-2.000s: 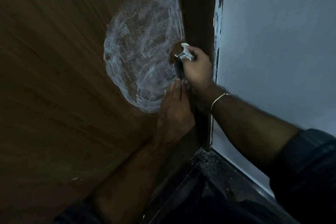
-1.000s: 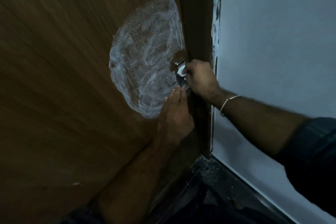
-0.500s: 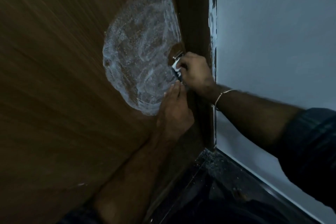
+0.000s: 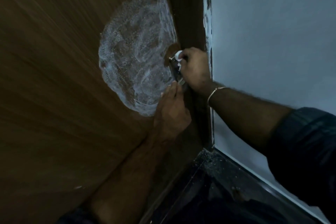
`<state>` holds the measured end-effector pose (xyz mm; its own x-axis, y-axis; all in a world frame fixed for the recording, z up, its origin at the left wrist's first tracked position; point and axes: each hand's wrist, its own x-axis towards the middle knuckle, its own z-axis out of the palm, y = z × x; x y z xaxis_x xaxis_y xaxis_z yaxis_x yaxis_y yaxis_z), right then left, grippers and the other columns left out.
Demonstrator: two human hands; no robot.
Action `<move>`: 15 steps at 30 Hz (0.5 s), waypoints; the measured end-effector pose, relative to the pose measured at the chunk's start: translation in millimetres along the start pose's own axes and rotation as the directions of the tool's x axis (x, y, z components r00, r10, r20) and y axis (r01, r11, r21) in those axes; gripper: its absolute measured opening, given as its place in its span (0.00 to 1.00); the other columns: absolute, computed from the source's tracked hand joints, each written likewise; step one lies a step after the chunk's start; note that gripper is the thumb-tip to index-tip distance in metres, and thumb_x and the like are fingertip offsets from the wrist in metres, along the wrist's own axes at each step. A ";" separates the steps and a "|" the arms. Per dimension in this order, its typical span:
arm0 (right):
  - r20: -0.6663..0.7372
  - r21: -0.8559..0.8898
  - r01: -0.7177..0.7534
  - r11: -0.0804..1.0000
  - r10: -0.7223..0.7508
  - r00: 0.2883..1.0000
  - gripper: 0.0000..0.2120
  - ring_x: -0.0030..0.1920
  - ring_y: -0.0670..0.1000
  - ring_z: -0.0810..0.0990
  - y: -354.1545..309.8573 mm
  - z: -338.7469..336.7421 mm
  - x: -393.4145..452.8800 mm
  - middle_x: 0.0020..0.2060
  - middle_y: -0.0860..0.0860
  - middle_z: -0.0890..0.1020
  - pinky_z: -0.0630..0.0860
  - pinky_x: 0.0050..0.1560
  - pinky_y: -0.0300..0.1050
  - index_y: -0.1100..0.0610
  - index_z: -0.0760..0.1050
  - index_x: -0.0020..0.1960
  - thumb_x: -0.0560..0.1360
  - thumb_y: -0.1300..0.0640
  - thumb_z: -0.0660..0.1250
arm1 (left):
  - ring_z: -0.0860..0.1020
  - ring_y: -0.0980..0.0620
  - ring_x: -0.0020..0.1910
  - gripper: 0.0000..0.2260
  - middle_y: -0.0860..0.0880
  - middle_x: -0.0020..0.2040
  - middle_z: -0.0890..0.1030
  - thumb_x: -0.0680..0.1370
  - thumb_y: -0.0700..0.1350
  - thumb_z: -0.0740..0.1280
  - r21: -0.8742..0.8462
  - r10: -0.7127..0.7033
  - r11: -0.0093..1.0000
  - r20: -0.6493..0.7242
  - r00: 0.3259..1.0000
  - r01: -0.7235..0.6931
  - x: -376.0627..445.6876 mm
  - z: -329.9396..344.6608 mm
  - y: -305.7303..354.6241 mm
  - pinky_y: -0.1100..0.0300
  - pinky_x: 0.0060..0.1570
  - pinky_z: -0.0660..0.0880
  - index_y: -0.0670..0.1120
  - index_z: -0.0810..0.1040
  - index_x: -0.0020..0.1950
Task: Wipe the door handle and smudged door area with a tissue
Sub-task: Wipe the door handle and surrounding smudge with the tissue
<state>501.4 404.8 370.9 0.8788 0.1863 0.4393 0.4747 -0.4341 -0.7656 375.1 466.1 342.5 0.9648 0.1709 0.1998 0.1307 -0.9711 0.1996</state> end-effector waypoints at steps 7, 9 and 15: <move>0.057 -0.022 -0.115 0.993 0.116 0.992 0.14 0.59 0.56 0.80 -8.5 -3.5 -5.9 0.59 0.57 0.81 0.73 0.62 0.43 0.62 0.80 0.59 0.75 0.68 0.65 | 0.53 0.48 0.79 0.34 0.45 0.81 0.56 0.77 0.41 0.64 -0.031 -0.015 0.999 0.076 0.997 0.017 3.5 -7.0 1.9 0.52 0.78 0.52 0.44 0.54 0.80; 0.113 -0.016 -0.144 0.989 0.145 0.983 0.16 0.61 0.58 0.78 -14.0 -4.0 -8.1 0.61 0.58 0.78 0.73 0.63 0.48 0.62 0.75 0.63 0.75 0.67 0.63 | 0.55 0.47 0.79 0.33 0.44 0.80 0.58 0.77 0.40 0.65 -0.046 -0.027 0.998 0.107 0.994 0.032 3.7 -7.9 1.2 0.52 0.78 0.53 0.43 0.56 0.80; 0.368 0.153 -0.354 0.923 0.279 0.887 0.20 0.54 0.56 0.80 -5.5 -14.7 -9.4 0.59 0.52 0.79 0.76 0.58 0.52 0.51 0.65 0.69 0.79 0.47 0.59 | 0.61 0.44 0.77 0.31 0.41 0.78 0.63 0.76 0.39 0.66 -0.056 -0.007 0.998 0.035 0.999 0.009 0.0 -9.8 6.2 0.55 0.77 0.53 0.41 0.60 0.78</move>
<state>489.7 392.5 378.0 0.9298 0.3681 0.0032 0.1344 -0.3312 -0.9339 373.7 461.7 353.2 0.9713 0.1716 0.1649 0.1262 -0.9588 0.2545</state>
